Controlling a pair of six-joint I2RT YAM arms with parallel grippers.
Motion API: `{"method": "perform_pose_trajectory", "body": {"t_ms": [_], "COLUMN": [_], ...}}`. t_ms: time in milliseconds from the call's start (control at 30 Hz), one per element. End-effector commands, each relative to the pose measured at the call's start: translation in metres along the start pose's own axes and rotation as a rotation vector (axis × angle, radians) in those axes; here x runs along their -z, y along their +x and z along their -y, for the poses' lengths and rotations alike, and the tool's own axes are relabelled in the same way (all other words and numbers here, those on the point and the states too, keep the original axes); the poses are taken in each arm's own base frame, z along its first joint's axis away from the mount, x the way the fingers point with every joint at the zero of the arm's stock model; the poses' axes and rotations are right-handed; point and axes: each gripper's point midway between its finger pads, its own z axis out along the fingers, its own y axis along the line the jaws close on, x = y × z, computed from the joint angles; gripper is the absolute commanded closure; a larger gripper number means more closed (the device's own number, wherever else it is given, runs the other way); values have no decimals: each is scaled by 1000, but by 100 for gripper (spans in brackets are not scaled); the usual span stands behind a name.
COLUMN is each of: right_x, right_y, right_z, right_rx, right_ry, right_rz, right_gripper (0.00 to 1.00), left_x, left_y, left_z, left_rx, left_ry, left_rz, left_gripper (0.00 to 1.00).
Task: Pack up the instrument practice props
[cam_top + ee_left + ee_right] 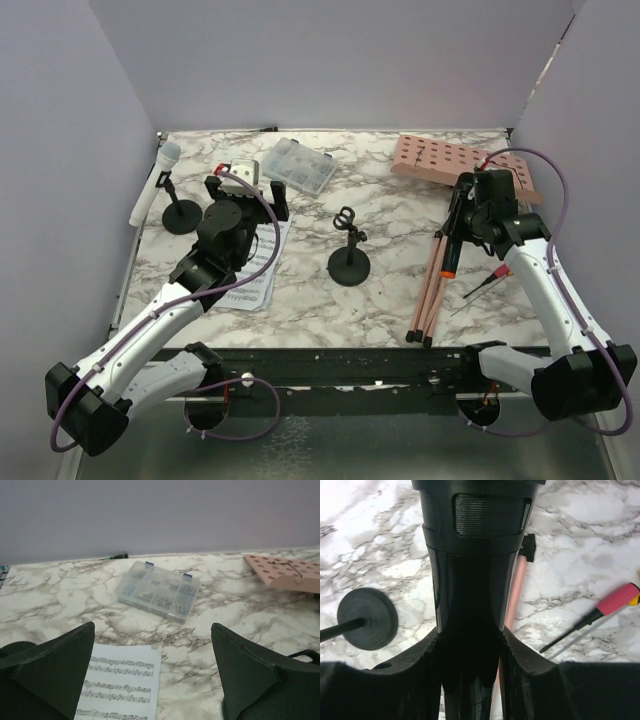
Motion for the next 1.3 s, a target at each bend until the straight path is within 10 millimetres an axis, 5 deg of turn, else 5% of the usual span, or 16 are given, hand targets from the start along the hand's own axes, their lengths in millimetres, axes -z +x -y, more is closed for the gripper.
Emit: {"method": "perform_pose_trajectory", "body": {"t_ms": [0,233,467,733,1067,1267], "right_x": [-14,-37,-57,-84,-94,-96], "right_y": [9,18,30,60,88,101], "right_z": [29,69,107,129,158,159], "right_rx": [-42,-71,-110,-201,-370,-420], "right_ry": [89,199,269,331,455,469], "right_rz": [-54,-108,-167,-242,-247,-231], "right_gripper": [100,100,99,94,91,71], "left_x": [7,18,23,22,21,22], "left_y": [11,34,34,33,32,30], "left_z": [-27,-46,-53,-52,-49,-47], "left_rx": [-49,-63,-69,-69,-65,-57], "left_ry": [-108,-171,-197,-194,-178,-165], "left_rz": [31,64,95,97,97,101], "left_gripper": [1,1,1,1,1,1]}}
